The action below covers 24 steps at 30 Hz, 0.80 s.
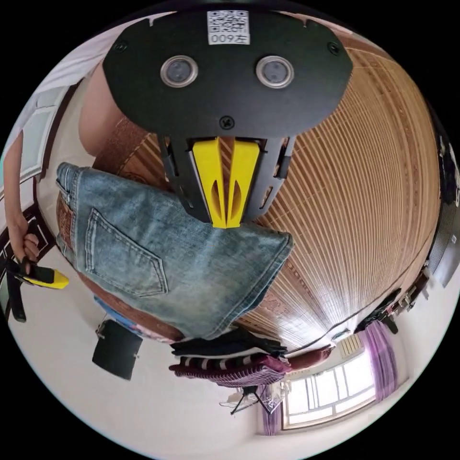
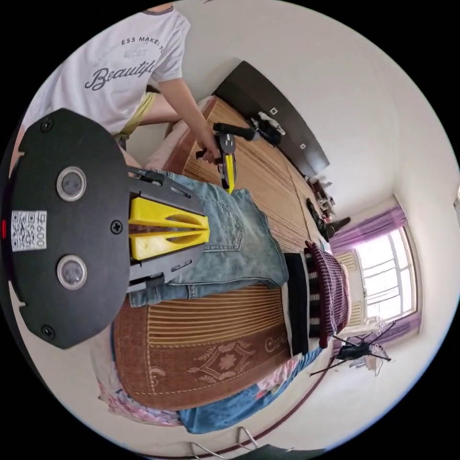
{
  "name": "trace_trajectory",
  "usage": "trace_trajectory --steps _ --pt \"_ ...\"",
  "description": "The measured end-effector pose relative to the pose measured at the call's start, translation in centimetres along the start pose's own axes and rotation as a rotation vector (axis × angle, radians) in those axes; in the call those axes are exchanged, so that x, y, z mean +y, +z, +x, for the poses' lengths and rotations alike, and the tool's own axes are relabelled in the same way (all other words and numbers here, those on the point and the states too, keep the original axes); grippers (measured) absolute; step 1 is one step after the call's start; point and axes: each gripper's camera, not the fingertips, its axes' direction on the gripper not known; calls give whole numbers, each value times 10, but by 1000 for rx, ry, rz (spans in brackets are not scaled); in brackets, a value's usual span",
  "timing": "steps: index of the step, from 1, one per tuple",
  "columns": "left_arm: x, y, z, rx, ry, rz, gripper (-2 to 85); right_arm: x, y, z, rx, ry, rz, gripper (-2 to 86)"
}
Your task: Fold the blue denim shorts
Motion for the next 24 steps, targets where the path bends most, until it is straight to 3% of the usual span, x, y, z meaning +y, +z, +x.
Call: trace_trajectory --steps 5,7,9,12,19,24 --pt "28 -33 -63 58 -161 -11 35 -53 113 -10 232 -34 -207 -9" --pt "43 -38 -87 194 -234 -78 55 -52 144 -8 302 -60 -256 -9" --pt "62 -43 -104 485 -294 -91 68 -46 174 -3 327 -74 -303 -8" --pt "66 -33 -103 683 -313 -146 78 -42 194 1 358 -96 -298 -8" --pt "43 -31 -129 775 -399 -111 98 -33 214 27 357 -106 -264 -9" --pt "72 -66 -185 788 -584 -25 137 -17 209 68 278 -35 -162 -8"
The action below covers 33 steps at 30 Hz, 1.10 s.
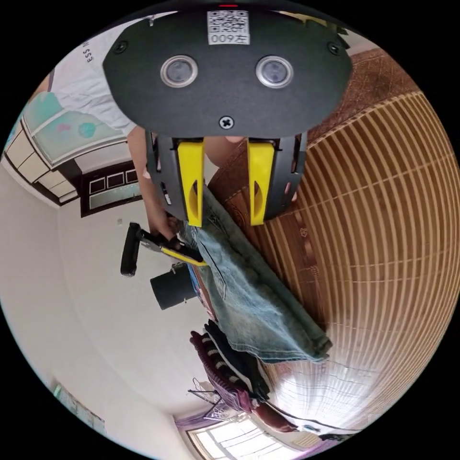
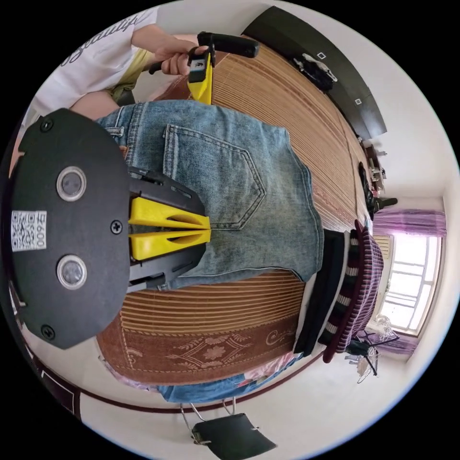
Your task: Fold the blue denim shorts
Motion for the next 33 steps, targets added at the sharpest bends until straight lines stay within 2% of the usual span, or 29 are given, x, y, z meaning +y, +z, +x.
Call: trace_trajectory --steps 3,6,9,13,16,19,24,27,33 --pt "-9 -23 -33 148 -169 49 145 8 5 15 -7 11 40 -8" --pt "-29 -23 -33 151 -198 29 133 8 9 26 4 4 48 -8" --pt "-49 -26 -9 22 -150 50 114 7 13 41 0 -2 44 -8" --pt "-65 -49 -1 -47 -197 124 108 5 15 69 -31 12 45 -8" --pt "-80 -87 -4 -215 -201 206 110 8 14 90 -58 37 67 -8" --pt "-101 -103 -27 -103 -244 141 101 10 14 104 -60 42 80 -8" --pt "-80 -155 -24 -16 -299 207 98 9 10 123 -48 35 86 -8" --pt "-67 -161 -28 92 -375 167 125 11 6 137 -55 40 99 -8" --pt "-44 -156 -8 166 -401 143 122 12 -3 153 -30 28 109 -8"
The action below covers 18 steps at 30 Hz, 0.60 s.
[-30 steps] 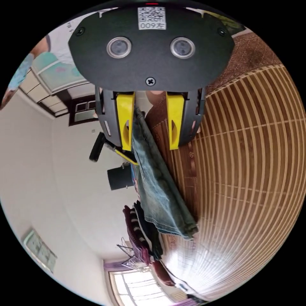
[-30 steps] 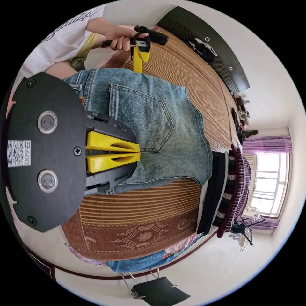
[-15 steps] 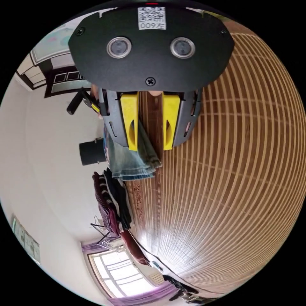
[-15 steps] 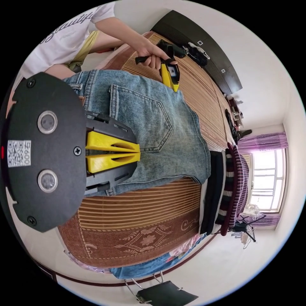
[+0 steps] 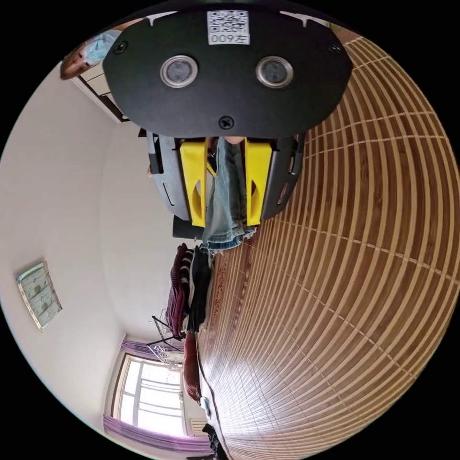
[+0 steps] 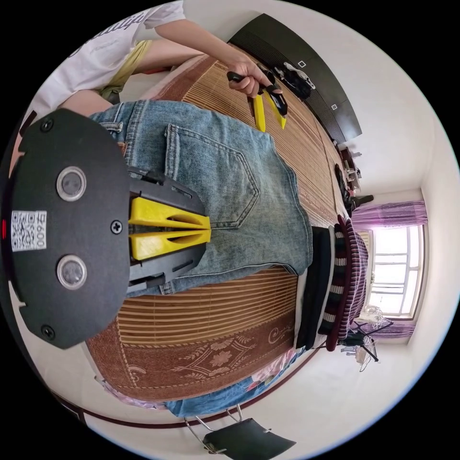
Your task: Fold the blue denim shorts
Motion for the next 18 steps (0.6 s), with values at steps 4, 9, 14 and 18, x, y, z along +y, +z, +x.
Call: trace_trajectory --steps 4,9,14,18 --pt "22 4 8 0 -4 -16 113 1 -9 18 -20 17 14 -8" --pt "71 4 40 -39 102 -11 52 2 -19 30 -18 17 22 -8" --pt "113 15 67 -137 156 -38 36 4 -32 43 -35 26 34 -8" --pt "150 25 97 -308 259 -68 32 5 -40 49 -46 33 36 -8"
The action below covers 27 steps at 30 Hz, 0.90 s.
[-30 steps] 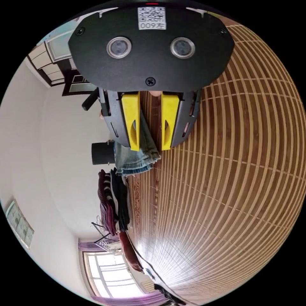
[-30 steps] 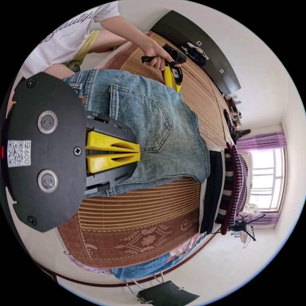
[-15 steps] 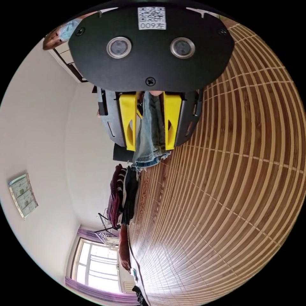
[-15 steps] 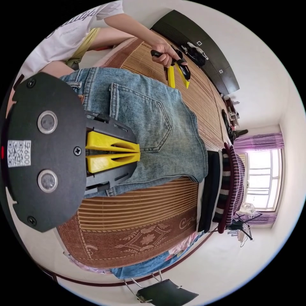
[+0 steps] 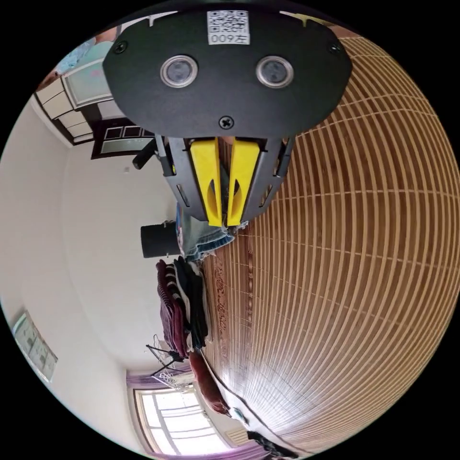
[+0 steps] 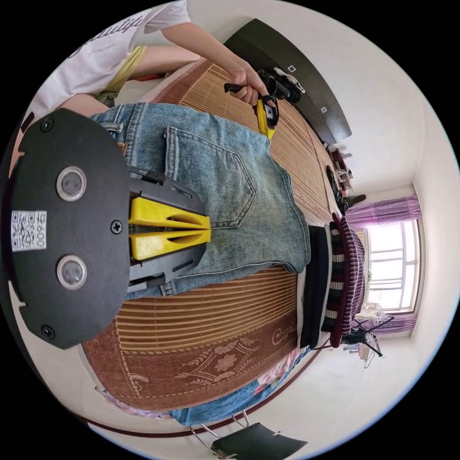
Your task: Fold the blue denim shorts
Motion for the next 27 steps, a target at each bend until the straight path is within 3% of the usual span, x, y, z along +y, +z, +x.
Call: trace_trajectory --steps 6,13,15,16,20,23,27 --pt "51 29 70 -259 237 -79 27 1 -14 0 2 1 3 -8" --pt "116 46 105 -303 172 -31 16 4 -28 -7 0 5 5 -8" --pt "141 39 122 -545 137 42 8 5 -31 -12 3 4 6 -8" --pt "148 38 127 -576 140 63 7 5 -33 -15 6 3 7 -8" --pt "186 37 176 -295 229 47 3 6 -39 -28 12 -1 1 -8" --pt "214 65 227 -428 400 15 3 8 -42 -42 28 -10 -1 -8" --pt "234 134 232 -586 520 -121 2 9 -45 -63 55 -31 -9 -8"
